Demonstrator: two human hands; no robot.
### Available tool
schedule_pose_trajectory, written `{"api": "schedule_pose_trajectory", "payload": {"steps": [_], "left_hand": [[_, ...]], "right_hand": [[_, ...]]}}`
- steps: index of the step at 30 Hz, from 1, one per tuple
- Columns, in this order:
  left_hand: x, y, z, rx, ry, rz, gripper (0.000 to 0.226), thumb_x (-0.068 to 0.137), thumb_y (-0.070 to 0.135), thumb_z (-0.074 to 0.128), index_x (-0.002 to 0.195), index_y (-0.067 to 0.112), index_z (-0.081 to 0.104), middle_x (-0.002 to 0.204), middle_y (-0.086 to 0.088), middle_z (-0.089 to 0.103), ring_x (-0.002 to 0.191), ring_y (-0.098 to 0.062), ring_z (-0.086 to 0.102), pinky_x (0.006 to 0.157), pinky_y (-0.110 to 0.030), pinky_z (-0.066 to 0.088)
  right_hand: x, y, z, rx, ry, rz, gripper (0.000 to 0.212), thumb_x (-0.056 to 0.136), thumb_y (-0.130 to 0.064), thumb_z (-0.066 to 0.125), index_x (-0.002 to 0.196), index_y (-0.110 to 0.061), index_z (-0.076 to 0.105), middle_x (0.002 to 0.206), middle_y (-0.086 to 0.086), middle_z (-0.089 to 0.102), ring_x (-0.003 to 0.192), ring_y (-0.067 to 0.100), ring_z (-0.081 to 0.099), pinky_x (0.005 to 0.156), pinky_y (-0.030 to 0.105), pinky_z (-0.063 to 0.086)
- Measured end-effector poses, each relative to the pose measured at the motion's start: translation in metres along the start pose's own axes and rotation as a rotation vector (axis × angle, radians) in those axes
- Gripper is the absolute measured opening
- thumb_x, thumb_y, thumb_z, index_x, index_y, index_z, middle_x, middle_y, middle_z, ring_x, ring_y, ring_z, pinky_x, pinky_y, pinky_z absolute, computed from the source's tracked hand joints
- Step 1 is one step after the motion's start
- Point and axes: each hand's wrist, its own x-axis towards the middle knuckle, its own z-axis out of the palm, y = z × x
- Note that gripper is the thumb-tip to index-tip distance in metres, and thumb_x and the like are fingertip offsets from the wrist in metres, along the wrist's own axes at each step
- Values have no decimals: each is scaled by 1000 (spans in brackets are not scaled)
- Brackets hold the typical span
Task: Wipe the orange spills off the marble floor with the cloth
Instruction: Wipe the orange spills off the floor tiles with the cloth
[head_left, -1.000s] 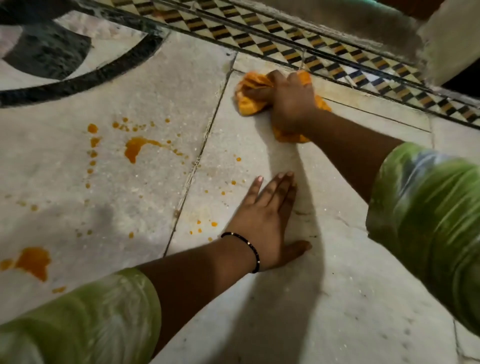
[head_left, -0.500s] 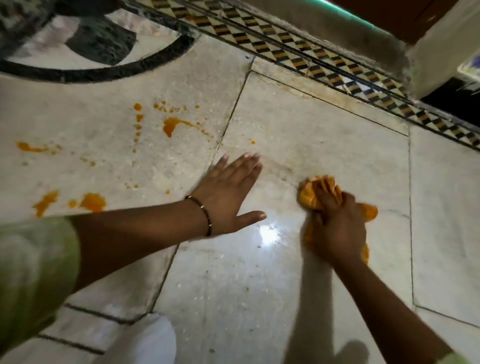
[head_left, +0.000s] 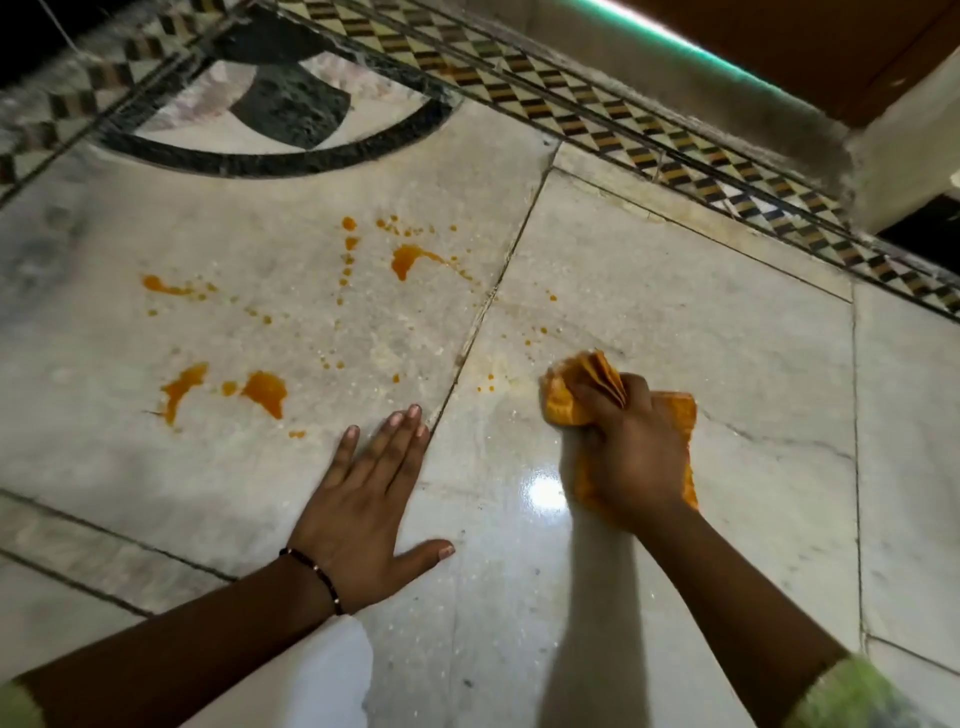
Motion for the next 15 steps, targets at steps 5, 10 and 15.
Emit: {"api": "schedule_pose_trajectory", "payload": {"steps": [5, 10, 15], "left_hand": [[1, 1, 0, 5, 10, 10, 98, 83, 74, 30, 150, 4, 14, 159, -11, 9, 146, -25, 10, 114, -52, 13], [1, -2, -2, 27, -1, 20, 96, 84, 74, 30, 150, 6, 14, 159, -9, 9, 147, -23, 8, 114, -52, 12], [-1, -2, -2, 0, -5, 42, 92, 85, 71, 32, 150, 6, 18, 159, -9, 11, 146, -23, 12, 114, -52, 13]], "right_hand": [[-66, -41, 2, 26, -24, -123, 48, 75, -28, 58, 121, -42, 56, 123, 12, 53, 93, 37, 55, 67, 42, 46], [3, -65, 6, -12, -11, -204, 49, 85, -26, 57, 127, -47, 50, 133, 11, 45, 108, 38, 48, 79, 51, 45], [18, -37, 6, 25, 16, -14, 48, 87, -22, 53, 129, -46, 51, 133, 9, 42, 111, 37, 44, 80, 48, 45]]}}
